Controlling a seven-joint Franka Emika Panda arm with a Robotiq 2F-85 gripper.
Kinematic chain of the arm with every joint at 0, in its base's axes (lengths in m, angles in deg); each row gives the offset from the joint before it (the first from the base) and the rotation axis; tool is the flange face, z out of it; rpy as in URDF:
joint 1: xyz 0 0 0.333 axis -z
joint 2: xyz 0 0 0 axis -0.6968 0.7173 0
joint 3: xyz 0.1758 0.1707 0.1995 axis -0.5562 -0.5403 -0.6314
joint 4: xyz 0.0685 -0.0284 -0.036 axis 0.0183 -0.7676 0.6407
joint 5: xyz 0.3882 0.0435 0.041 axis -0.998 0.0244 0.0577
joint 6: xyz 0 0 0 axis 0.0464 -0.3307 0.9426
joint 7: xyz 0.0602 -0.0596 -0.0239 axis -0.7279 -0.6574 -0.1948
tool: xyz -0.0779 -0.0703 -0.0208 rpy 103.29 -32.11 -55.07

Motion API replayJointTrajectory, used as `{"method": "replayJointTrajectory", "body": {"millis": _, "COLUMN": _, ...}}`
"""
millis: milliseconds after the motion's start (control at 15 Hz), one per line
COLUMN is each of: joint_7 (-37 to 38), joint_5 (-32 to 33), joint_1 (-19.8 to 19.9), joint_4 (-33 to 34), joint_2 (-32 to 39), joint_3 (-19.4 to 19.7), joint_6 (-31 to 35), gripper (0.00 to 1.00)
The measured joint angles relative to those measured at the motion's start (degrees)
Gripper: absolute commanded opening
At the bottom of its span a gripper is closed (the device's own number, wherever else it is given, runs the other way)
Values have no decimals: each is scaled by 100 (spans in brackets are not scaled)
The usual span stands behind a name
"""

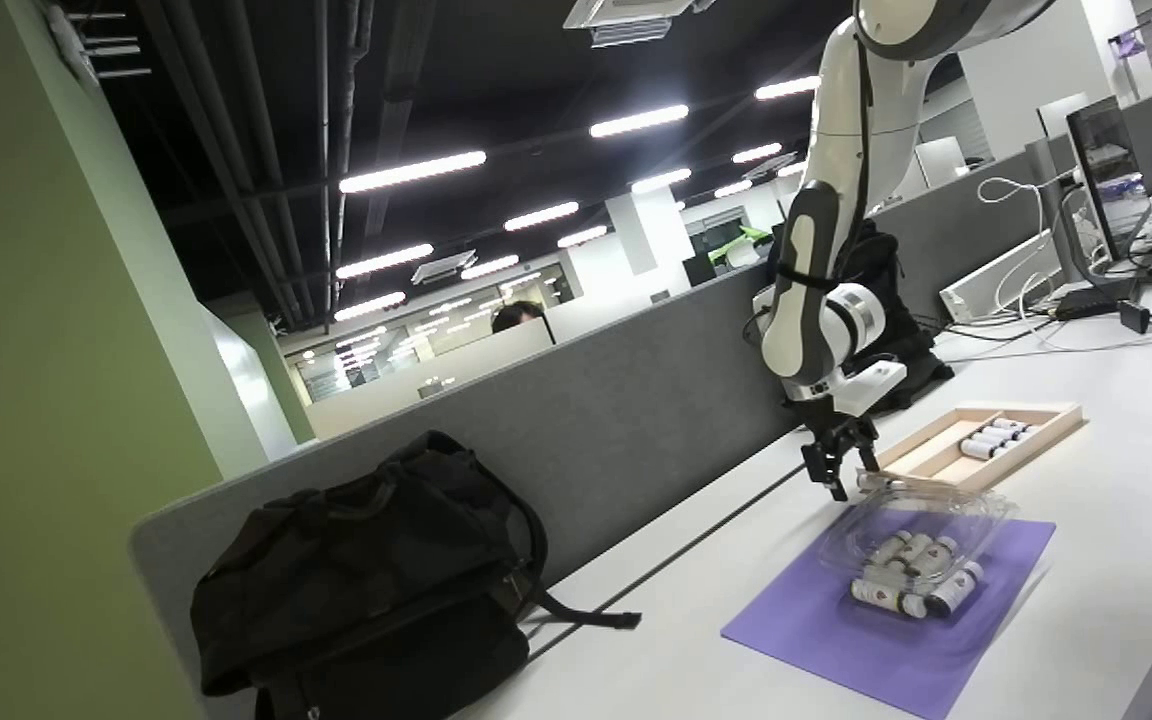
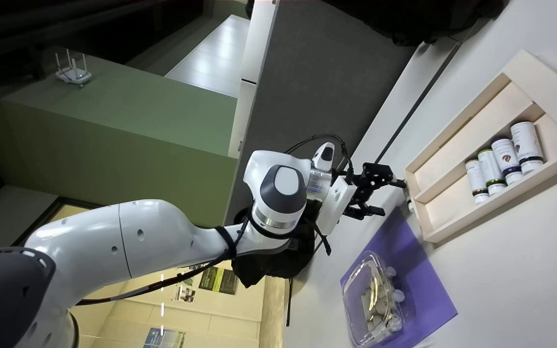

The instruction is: Pick up the white object on the table and place it on the lower segment of the tray

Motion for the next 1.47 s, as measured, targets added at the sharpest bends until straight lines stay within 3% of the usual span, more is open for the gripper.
{"method": "replayJointTrajectory", "body": {"millis": 1467, "joint_7": -148, "joint_5": -107, "joint_1": 104, "joint_4": 1, "joint_2": 25, "joint_3": -184, "joint_6": -22, "gripper": 100}}
